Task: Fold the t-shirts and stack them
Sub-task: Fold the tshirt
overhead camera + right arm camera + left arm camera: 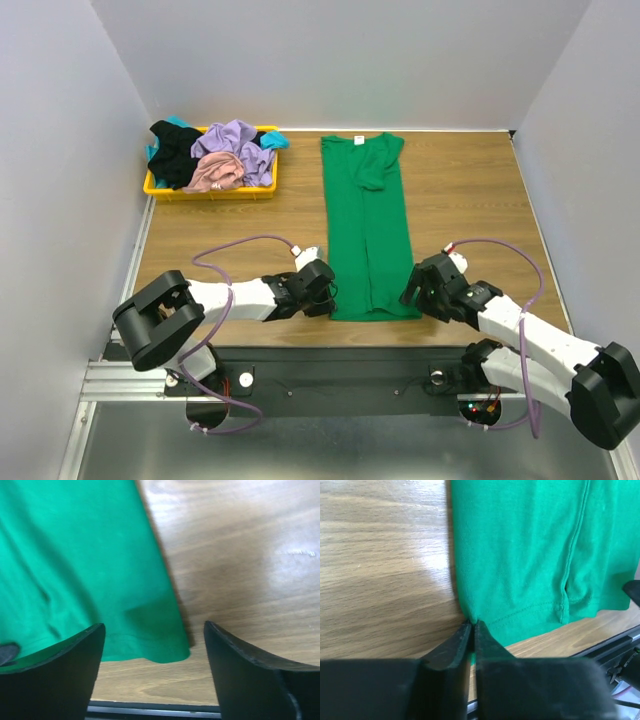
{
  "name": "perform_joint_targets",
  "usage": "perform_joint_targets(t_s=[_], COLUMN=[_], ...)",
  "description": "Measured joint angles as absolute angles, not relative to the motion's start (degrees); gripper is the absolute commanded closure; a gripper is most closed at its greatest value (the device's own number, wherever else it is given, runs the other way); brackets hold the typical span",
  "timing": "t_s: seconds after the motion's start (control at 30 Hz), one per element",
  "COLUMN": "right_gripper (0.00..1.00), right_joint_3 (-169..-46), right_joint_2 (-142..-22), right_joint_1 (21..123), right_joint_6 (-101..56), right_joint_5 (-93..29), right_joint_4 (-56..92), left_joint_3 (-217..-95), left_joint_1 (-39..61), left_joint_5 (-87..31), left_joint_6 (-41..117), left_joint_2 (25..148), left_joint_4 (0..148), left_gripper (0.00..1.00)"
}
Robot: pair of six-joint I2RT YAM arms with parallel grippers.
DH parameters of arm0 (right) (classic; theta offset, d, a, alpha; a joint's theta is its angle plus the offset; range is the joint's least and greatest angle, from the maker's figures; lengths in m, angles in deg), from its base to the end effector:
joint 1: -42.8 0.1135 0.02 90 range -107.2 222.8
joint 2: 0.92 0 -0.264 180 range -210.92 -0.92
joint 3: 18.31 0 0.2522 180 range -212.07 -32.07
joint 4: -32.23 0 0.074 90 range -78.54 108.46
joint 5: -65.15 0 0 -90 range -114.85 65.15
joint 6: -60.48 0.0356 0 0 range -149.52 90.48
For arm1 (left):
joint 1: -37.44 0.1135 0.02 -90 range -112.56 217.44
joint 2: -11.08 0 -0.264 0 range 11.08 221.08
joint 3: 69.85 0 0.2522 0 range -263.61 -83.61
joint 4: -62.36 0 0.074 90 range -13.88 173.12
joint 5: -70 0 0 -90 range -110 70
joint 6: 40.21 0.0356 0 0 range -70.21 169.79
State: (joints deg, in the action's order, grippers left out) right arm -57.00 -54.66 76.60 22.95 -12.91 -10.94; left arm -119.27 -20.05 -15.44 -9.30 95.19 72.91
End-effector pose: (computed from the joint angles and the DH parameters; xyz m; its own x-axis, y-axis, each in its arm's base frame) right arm 0.1410 0.0855 0.1684 -0.7901 0.4047 -0.4603 0.2838 0.9072 0.3105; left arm 0.1515 -0.2324 0.1548 -0.8915 -0.1926 -0.4101 0.0889 0.8132 -0.5751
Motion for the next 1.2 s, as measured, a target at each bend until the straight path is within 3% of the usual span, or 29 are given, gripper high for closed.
perform_joint_targets(t_s=[0.23,0.33,0.47,0.53,0.93,1.2], right_gripper=[0.49,0.68,0.85,1.0,1.0,0.99], right_joint_3=[-55.8,-55.1,-54.4,-54.1,-53.9,-61.6], right_joint_2=[-55.0,-54.5,-54.4,-54.4,-45.7,-50.2], right_joint_1=[76.6,76.6,76.6,76.6,76.6,76.6], right_joint_6=[24.7,25.0,25.4,25.8,25.8,23.3], right_joint_5=[-13.8,-15.3,-17.2,-18.2,-23.0,-18.2], right_joint_4=[-10.6,-10.7,-10.7,-10.7,-16.3,-17.1], left_joint_3=[-118.7,-118.7,-118.0,-117.1,-115.0,-119.4], left_joint_1=[-20.3,-20.6,-21.5,-21.9,-25.6,-24.6], left_joint_5=[-15.2,-15.0,-14.9,-14.8,-13.4,-10.8], left_joint_6=[-9.4,-9.5,-10.1,-10.9,-11.6,-9.1], left_joint_2=[94.9,94.9,94.3,93.4,86.5,86.5], left_joint_4=[72.3,72.1,71.8,71.9,74.7,77.0], left_gripper=[0.9,1.0,1.0,1.0,1.0,1.0])
